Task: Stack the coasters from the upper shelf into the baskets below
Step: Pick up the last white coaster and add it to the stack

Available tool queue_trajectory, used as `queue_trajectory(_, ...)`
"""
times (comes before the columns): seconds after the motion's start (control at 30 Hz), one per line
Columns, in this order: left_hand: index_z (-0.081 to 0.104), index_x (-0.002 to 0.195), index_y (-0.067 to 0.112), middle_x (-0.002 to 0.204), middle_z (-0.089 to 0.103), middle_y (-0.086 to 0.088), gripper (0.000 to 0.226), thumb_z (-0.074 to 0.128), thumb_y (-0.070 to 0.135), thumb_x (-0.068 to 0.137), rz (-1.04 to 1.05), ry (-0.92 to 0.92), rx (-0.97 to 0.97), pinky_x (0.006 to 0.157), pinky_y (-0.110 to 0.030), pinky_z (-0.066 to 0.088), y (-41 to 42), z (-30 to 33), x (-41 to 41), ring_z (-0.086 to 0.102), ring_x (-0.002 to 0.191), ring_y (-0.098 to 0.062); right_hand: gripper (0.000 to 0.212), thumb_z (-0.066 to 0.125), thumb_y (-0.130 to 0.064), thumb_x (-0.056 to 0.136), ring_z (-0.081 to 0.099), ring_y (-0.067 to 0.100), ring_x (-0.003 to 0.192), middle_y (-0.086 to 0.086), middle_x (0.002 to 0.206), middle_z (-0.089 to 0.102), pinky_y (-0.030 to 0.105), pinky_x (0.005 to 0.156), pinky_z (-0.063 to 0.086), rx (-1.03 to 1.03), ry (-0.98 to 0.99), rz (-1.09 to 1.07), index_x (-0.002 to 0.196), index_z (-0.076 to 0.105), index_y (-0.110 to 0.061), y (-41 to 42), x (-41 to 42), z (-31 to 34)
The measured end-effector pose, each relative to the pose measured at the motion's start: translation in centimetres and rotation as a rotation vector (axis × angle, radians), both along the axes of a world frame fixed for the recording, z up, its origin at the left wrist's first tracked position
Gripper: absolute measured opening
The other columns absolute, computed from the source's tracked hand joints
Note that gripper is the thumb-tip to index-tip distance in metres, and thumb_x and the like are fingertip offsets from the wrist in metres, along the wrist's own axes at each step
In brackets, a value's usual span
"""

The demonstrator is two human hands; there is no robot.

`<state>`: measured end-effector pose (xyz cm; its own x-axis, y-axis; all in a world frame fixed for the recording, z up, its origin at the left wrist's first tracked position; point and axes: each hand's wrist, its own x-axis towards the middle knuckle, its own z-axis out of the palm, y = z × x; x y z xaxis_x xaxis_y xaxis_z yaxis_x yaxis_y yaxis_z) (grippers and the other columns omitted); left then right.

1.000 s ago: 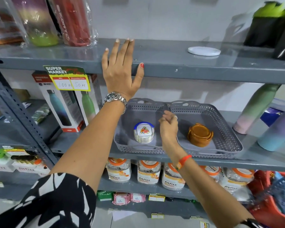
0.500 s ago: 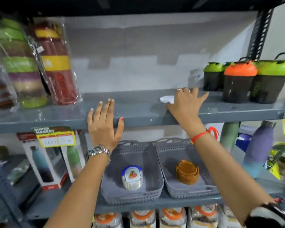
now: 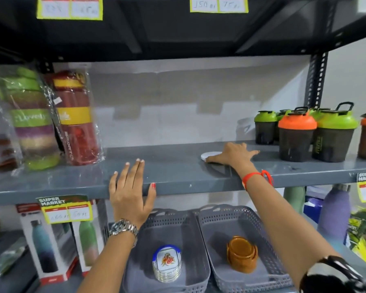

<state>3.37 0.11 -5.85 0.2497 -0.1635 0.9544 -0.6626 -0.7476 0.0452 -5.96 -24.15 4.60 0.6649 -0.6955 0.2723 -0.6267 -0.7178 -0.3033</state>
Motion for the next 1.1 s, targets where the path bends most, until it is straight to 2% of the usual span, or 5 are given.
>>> queue_trajectory(0.4,0.056,0.129,0.005,0.131,0.057,-0.010,0.057,0.036,0.039,0.088,0.013,-0.013,0.003,0.105,-0.045,0.028,-0.1,0.0,0.0,0.051,0.121,-0.030,0.080,0.064,-0.068,0.058,0.050,0.027,0.120,0.002,0.122,0.063,0.067,0.109,0.018,-0.422,-0.602,0.081,0.117,0.064,-0.015,5.3,-2.3,-1.4)
queue_trajectory(0.6,0.056,0.128,0.004,0.130,0.057,-0.010,0.056,0.038,0.038,0.087,-0.007,-0.001,0.018,0.105,-0.044,0.027,0.1,0.3,-0.4,0.051,0.121,-0.031,0.069,0.070,-0.048,0.067,0.044,0.029,0.115,0.022,0.129,0.057,0.068,0.103,0.030,-0.524,-1.126,0.343,0.118,0.065,-0.002,9.1,-3.3,-2.8)
queue_trajectory(0.83,0.055,0.130,0.006,0.133,0.055,-0.008,0.058,0.038,0.040,0.086,0.020,0.067,0.069,0.105,-0.045,0.027,0.3,0.4,-0.4,0.050,0.123,-0.029,0.065,0.078,-0.038,0.073,0.053,0.039,0.116,0.030,0.130,0.051,0.062,0.102,0.035,-0.582,-1.364,0.455,0.118,0.057,0.002,12.2,-4.9,-3.5)
queue_trajectory(1.0,0.054,0.131,0.006,0.133,0.055,-0.008,0.058,0.037,0.042,0.088,0.006,0.064,0.066,0.105,-0.045,0.027,0.3,0.3,-0.3,0.050,0.123,-0.029,0.064,0.075,-0.041,0.075,0.050,0.033,0.122,0.028,0.133,0.050,0.046,0.113,0.032,-0.450,-1.396,0.507,0.120,0.058,0.000,13.3,-5.4,-3.9)
queue_trajectory(1.1,0.053,0.132,0.006,0.134,0.055,-0.008,0.060,0.031,0.047,0.092,-0.004,0.075,0.058,0.106,-0.045,0.026,0.3,0.3,-0.3,0.049,0.124,-0.028,0.064,0.076,-0.045,0.070,0.046,0.018,0.129,0.010,0.139,0.050,0.023,0.109,0.036,-0.035,-1.374,0.571,0.122,0.062,-0.010,14.2,-6.1,-4.0)
